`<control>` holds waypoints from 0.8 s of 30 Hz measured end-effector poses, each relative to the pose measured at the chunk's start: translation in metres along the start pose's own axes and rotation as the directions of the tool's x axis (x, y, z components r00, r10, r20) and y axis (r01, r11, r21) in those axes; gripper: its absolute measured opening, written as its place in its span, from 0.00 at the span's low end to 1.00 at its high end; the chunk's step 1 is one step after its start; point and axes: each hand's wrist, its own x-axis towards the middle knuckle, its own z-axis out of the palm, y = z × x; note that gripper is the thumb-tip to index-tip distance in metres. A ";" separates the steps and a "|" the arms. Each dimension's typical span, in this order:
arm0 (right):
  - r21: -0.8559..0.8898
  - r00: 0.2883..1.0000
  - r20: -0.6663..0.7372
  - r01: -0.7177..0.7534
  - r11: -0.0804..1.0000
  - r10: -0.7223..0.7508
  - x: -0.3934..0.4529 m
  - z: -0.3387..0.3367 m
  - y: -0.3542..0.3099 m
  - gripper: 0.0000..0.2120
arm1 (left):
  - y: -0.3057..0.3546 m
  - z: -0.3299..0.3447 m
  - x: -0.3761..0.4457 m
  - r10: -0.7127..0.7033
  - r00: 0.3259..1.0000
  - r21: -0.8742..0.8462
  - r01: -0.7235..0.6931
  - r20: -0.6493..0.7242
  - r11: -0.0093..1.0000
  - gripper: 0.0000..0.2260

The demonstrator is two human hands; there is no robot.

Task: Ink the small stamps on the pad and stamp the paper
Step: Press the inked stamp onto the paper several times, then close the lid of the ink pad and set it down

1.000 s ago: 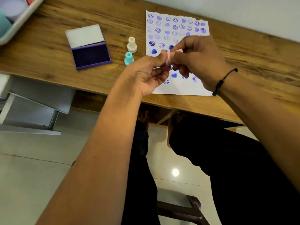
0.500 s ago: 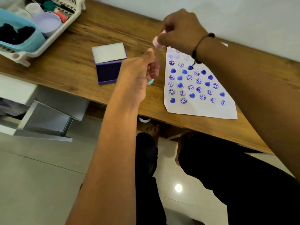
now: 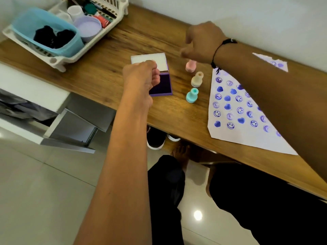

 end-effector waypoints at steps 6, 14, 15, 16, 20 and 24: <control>0.061 0.994 0.090 0.052 0.997 -0.057 0.025 0.005 -0.040 0.13 | 0.006 -0.002 0.046 0.221 0.963 0.608 -0.082 -0.157 0.790 0.15; -0.100 0.933 0.343 0.155 0.983 -0.112 0.037 0.016 -0.051 0.21 | 0.010 -0.012 0.058 0.335 0.937 0.805 -0.124 -0.097 0.580 0.13; -0.104 0.935 0.337 0.155 0.982 -0.111 0.038 0.016 -0.052 0.21 | 0.010 -0.016 0.058 0.330 0.941 0.820 -0.130 -0.076 0.558 0.12; -0.108 0.936 0.336 0.153 0.982 -0.109 0.037 0.016 -0.054 0.22 | 0.010 -0.019 0.057 0.317 0.947 0.834 -0.137 -0.048 0.535 0.12; -0.027 0.957 0.277 0.102 0.994 -0.091 0.035 0.012 -0.050 0.16 | -0.001 -0.021 0.048 0.271 0.962 0.798 -0.143 -0.027 0.586 0.14; 0.208 0.991 0.081 0.088 0.974 -0.107 0.024 -0.006 -0.057 0.08 | 0.012 -0.028 0.044 0.270 0.952 0.539 -0.153 -0.145 0.828 0.15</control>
